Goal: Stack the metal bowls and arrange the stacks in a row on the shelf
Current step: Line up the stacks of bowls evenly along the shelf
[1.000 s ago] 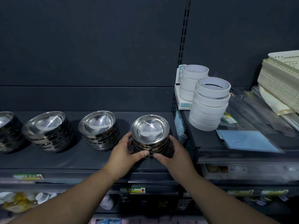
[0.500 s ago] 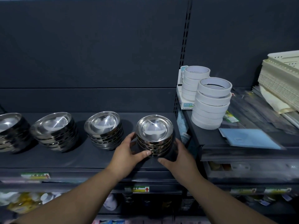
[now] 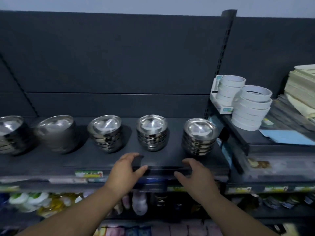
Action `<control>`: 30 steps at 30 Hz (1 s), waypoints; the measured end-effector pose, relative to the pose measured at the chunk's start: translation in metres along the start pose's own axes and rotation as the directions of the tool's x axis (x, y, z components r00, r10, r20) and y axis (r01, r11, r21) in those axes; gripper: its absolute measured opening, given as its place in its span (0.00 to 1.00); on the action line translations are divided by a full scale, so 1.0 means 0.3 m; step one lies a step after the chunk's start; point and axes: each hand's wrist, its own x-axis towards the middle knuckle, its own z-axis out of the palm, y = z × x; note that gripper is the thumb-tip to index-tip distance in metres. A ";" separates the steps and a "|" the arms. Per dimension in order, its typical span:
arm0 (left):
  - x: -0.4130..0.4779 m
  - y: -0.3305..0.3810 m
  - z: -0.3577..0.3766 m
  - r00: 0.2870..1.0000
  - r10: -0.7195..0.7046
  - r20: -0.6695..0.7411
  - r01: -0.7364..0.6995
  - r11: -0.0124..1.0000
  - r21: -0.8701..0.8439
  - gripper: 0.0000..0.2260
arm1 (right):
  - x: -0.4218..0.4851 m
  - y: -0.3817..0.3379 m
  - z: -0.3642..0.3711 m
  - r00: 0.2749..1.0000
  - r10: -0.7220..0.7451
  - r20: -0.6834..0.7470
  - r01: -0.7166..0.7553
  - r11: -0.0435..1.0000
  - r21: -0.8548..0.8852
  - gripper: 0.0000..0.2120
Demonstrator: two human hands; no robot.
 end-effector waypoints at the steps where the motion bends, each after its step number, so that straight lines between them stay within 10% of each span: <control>1: -0.006 -0.043 -0.039 0.999 -0.035 -0.016 0.035 0.999 -0.003 0.24 | -0.001 -0.041 0.026 1.000 -0.001 0.006 0.001 0.999 0.034 0.26; 16: 0.137 -0.333 -0.210 0.925 -0.367 -0.094 0.311 0.878 -0.364 0.54 | 0.228 -0.242 0.213 0.987 0.134 -0.093 -0.098 0.942 0.322 0.51; 30: 0.248 -0.341 -0.167 0.944 -0.312 -0.107 0.236 0.865 -0.443 0.45 | 0.360 -0.207 0.267 0.988 0.115 -0.099 -0.053 0.872 0.486 0.51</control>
